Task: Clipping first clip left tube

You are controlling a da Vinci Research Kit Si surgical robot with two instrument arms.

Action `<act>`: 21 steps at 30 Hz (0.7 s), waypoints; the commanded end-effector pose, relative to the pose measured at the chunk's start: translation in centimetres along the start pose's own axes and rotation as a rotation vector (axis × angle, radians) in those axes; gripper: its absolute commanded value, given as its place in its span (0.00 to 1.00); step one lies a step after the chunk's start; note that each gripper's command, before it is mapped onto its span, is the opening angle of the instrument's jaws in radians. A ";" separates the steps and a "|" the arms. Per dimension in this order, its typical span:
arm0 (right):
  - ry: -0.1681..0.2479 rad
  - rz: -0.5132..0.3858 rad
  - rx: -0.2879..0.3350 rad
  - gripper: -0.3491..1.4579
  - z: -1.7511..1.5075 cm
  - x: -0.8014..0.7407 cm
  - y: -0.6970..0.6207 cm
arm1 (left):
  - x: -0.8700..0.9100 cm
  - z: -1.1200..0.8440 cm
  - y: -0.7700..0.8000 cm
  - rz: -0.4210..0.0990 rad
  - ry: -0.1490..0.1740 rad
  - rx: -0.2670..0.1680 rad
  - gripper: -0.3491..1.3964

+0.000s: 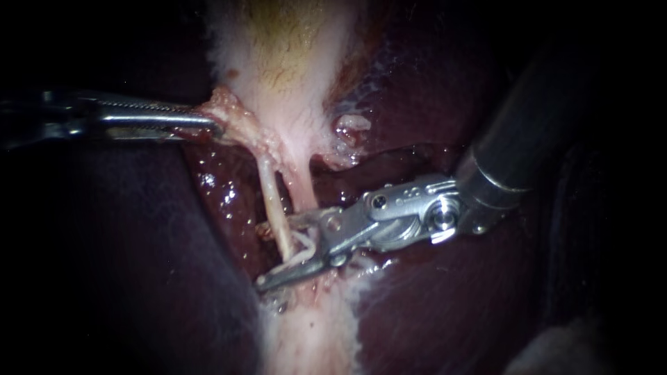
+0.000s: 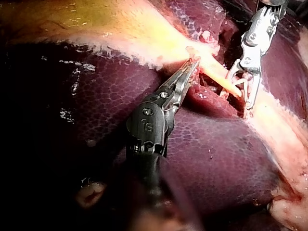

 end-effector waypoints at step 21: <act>0.062 0.012 0.135 0.45 0.14 0.08 -0.24 | -0.04 0.02 -0.10 0.000 0.000 -0.001 0.00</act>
